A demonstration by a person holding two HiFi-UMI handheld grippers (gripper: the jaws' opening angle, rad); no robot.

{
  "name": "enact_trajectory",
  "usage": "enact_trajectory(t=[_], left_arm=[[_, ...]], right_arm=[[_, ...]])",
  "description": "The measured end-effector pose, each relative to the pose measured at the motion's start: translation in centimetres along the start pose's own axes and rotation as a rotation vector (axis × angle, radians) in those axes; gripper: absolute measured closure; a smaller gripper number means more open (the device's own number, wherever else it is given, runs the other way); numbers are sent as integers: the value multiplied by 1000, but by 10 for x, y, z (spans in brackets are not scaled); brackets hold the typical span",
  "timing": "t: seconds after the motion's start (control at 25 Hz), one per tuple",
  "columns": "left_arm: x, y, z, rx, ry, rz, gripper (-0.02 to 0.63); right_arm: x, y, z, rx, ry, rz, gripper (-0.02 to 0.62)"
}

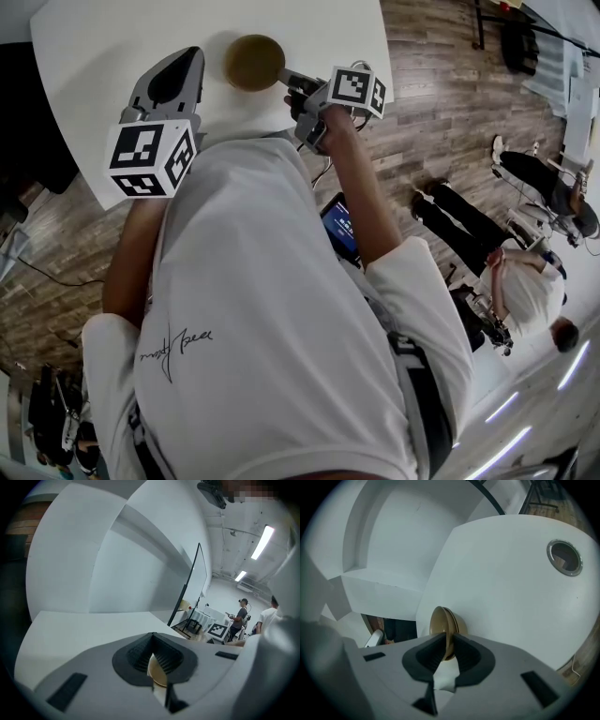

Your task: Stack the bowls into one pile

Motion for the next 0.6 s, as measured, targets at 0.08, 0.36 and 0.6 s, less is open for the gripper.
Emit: enact_trajectory(t=[0.08,0.36,0.6], left_arm=[[5,-7,-1,-10,-9,17,601],[12,-13,-1,-29,-16,30,601],[7,-6,12,-46,1,32,600]], right_arm=[[-2,1,0,-3,9,-13,513],[-10,5,-3,0,27,-35,477],[-13,6,-3,-3,38,-33,477]])
Point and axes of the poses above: the fingertips, and each gripper's own axes: y backward along the fingers, x to its right, z out of its underside, the point moved 6 cm from there along y, backward along the fingers, and after that the axes turned 5 degrees about -x, right-handed, at the moved point
